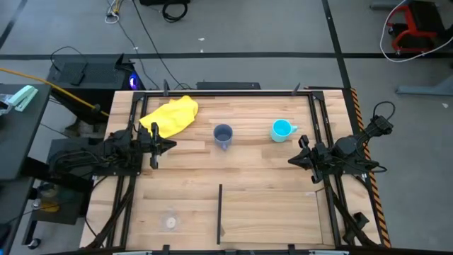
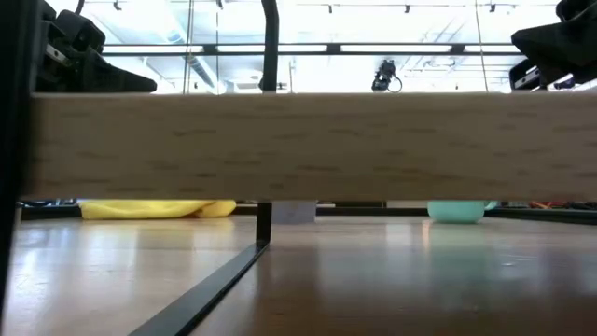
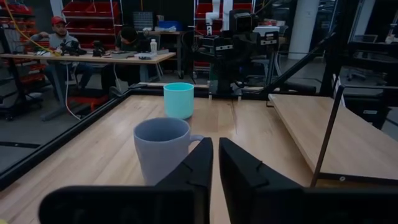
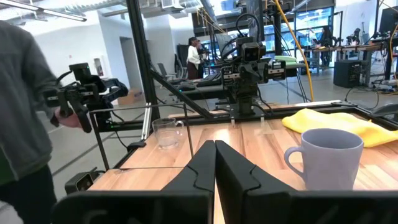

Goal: Stack small to large cups/mugs on shelf

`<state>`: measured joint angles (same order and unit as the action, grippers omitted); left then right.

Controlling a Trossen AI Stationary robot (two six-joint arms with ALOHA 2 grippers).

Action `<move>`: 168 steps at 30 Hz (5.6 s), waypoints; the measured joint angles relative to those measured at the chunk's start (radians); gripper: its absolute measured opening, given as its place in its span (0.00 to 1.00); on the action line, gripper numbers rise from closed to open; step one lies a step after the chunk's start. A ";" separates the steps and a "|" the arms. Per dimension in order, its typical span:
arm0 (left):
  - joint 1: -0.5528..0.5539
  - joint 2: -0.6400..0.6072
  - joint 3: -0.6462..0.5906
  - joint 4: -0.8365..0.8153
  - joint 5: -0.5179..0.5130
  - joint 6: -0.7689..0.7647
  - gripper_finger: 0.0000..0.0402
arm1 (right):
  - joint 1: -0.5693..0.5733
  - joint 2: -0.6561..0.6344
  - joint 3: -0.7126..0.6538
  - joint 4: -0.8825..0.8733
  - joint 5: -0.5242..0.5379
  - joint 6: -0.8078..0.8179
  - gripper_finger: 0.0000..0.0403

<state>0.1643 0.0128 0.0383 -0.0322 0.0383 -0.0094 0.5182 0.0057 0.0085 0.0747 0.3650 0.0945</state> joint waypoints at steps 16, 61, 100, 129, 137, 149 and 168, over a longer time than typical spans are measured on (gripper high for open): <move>0.000 0.000 -0.001 0.066 -0.021 -0.627 0.10 | 0.000 0.000 0.000 0.000 0.000 0.000 0.04; 0.000 0.000 0.000 0.386 -0.245 -1.018 0.05 | 0.000 0.001 0.202 0.773 0.001 0.055 0.04; 0.000 0.007 0.001 0.331 -0.244 -0.992 0.06 | -0.392 0.806 1.356 -1.628 0.245 1.049 0.22; 0.000 0.068 0.000 0.326 -0.164 -0.978 0.09 | -1.053 1.403 1.341 -1.406 -0.314 0.382 0.22; 0.000 0.073 0.000 0.308 -0.165 -0.963 0.09 | -1.108 1.443 1.237 -1.380 -0.330 0.321 0.22; 0.000 0.073 0.000 0.249 -0.165 -0.964 0.09 | -1.134 1.379 1.015 -1.199 -0.316 0.345 0.22; 0.000 0.073 0.000 0.232 -0.165 -0.964 0.09 | -1.185 1.422 1.009 -1.135 -0.269 0.321 0.22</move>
<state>0.1642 0.0860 0.0383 0.1997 -0.1265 -0.9733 -0.6666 1.4274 1.0172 -1.0608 0.0958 0.4152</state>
